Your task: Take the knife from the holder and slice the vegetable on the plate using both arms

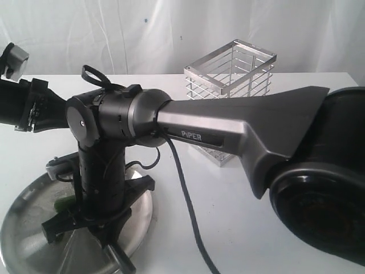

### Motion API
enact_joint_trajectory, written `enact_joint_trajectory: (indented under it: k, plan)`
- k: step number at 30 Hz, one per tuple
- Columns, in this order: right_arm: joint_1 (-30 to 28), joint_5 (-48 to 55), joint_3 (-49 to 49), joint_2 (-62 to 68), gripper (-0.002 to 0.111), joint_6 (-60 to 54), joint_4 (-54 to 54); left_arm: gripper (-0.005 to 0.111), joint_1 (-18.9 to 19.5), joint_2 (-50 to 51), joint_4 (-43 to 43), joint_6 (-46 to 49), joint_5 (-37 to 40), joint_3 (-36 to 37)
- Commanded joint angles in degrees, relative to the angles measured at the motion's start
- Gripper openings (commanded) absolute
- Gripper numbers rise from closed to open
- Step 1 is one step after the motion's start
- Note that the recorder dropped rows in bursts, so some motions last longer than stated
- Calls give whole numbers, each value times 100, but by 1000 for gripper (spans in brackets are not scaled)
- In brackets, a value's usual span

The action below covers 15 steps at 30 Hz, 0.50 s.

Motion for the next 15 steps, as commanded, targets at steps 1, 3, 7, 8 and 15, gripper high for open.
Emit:
enact_joint_trajectory:
  k: [1, 3, 7, 8, 15]
  plan:
    - [-38, 29, -14, -118, 0, 195, -270, 32, -19, -10, 119, -384, -178, -14]
    - [-28, 29, -14, -118, 0, 195, -270, 32, -19, 48, 275, -516, -206, -14]
    - [75, 29, -14, -118, 0, 195, -219, 32, -19, 159, 561, -864, -360, -14]
    - [103, 29, -14, -118, 0, 195, -219, 32, -19, 187, 561, -864, -360, -14]
    - [167, 29, -14, -118, 0, 174, -9, 32, -19, 224, 622, -864, -369, -14]
